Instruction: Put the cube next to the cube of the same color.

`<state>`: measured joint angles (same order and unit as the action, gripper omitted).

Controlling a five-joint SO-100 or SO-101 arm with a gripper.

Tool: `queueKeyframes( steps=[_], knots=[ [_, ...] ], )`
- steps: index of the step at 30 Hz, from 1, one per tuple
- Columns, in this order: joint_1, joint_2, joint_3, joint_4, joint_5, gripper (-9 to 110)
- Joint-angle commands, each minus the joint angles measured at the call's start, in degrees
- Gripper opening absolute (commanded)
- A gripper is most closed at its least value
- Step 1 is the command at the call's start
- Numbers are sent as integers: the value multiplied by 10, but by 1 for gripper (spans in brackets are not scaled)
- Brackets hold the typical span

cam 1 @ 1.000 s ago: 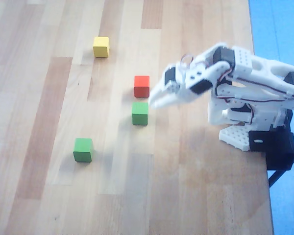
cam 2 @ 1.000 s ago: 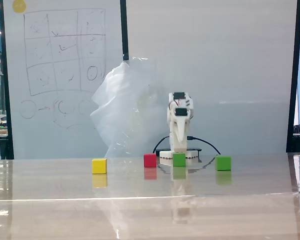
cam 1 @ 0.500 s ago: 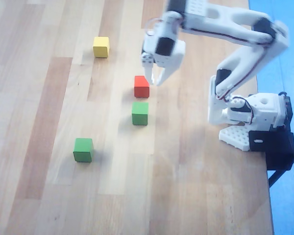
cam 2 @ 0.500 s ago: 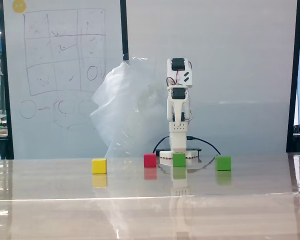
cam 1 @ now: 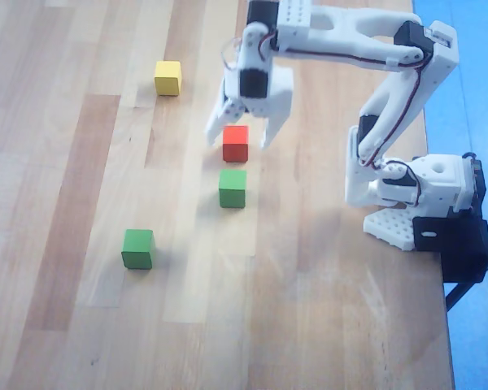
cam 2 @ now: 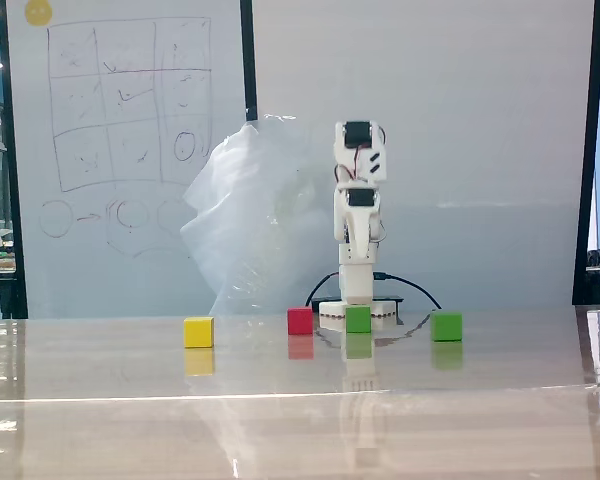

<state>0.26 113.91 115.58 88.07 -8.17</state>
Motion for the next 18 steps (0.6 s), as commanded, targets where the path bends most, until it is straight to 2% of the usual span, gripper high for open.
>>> queueKeyframes(
  steps=[1,6,14,18],
  knots=[
    [6,4,69,-80,-4,36],
    [7,4,143,-169,-4,36],
    [7,-10,172,-267,-8,35],
    [8,-47,172,-290,-6,25]
  ],
)
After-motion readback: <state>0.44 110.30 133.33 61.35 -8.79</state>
